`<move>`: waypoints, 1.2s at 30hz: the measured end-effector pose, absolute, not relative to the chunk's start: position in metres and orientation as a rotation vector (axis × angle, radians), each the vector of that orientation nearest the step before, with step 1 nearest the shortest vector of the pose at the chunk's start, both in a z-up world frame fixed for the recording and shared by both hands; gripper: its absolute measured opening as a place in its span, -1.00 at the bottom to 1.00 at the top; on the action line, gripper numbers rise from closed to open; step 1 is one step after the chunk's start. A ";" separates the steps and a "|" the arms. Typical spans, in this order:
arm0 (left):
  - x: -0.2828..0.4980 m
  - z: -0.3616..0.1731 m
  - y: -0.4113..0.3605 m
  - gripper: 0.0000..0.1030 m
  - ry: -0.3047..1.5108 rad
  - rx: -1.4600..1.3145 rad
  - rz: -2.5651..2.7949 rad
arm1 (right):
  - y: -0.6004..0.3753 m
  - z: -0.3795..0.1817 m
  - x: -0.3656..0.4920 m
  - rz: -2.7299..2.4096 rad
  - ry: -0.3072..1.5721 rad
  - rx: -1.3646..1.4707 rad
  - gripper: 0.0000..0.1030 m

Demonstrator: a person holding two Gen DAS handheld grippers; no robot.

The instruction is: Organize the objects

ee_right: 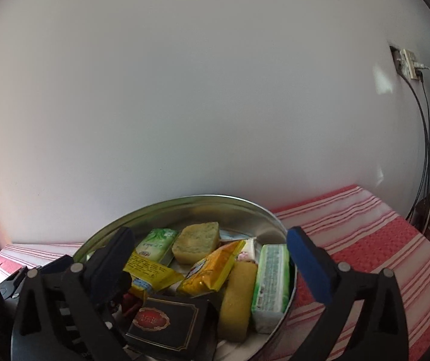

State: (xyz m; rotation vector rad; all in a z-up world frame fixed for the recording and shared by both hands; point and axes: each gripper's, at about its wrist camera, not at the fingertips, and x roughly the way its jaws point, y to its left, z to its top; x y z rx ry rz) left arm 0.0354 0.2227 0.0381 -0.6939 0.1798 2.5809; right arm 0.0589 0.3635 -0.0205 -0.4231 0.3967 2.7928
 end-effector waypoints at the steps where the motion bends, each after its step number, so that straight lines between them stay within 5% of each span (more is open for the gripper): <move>1: 0.038 0.039 0.220 0.82 0.182 -0.696 2.587 | 0.364 -0.020 0.061 2.792 0.406 -0.414 0.99; 17: 0.077 0.049 0.135 0.82 0.150 -0.664 2.724 | 0.312 -0.013 0.105 2.707 0.382 -0.282 1.00; 36: 0.113 0.038 0.081 0.89 0.168 -0.563 2.806 | 0.212 -0.005 0.177 2.652 0.128 -0.152 1.00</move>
